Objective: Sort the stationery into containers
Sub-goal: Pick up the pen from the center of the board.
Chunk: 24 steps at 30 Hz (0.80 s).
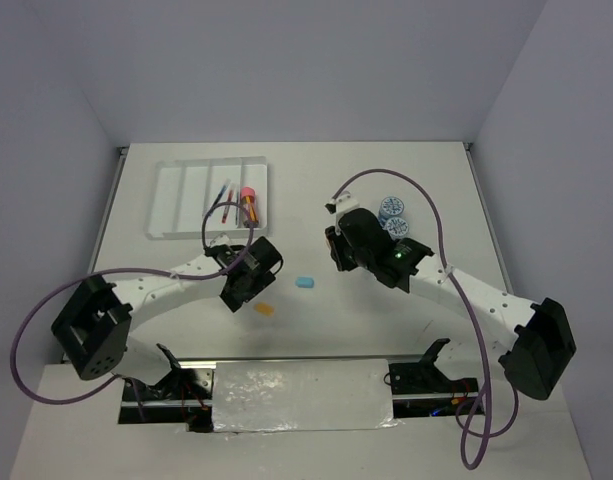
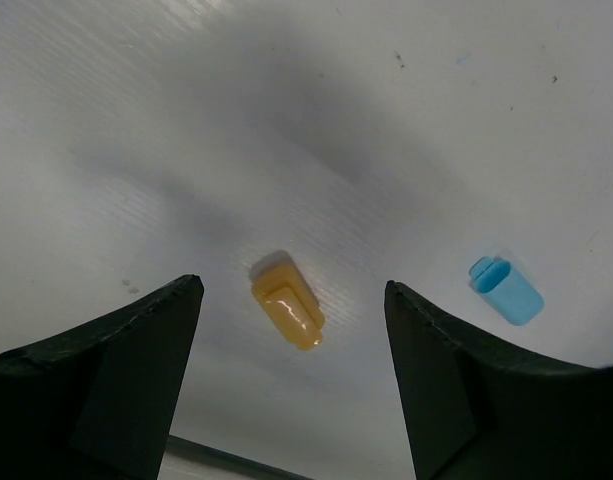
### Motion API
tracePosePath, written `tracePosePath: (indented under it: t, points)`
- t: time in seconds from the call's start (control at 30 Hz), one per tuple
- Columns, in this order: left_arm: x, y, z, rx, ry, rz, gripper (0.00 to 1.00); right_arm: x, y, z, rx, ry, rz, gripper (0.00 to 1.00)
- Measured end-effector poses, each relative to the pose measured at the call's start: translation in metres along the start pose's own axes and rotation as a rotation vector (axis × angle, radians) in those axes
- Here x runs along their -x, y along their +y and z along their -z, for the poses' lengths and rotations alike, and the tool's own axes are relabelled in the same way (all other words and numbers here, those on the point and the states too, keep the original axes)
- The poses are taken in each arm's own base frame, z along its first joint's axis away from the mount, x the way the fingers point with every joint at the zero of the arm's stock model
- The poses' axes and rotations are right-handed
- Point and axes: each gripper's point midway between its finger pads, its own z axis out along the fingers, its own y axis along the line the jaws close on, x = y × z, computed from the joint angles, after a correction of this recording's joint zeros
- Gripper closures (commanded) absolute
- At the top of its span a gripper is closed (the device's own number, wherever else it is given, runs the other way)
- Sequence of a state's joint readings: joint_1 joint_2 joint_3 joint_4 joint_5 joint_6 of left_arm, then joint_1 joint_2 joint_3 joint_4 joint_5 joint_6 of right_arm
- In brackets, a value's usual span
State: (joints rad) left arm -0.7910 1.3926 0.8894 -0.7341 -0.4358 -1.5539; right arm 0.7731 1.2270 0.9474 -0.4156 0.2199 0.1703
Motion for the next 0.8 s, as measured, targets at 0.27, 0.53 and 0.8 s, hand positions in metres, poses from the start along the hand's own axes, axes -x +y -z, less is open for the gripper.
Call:
tracePosePath:
  t: [0.27,0.53,0.8]
  points:
    - [-0.022,-0.025,0.000,0.032,0.038,0.033,0.19,-0.009,0.003,0.012,0.030,0.003,0.011,1.00]
    - [-0.038,-0.012,-0.013,0.116,0.077,0.052,0.27,-0.019,0.008,0.017,0.076,-0.001,0.018,1.00]
    - [-0.046,-0.005,-0.019,0.153,0.090,0.049,0.31,-0.018,0.015,0.018,0.108,-0.010,0.021,1.00]
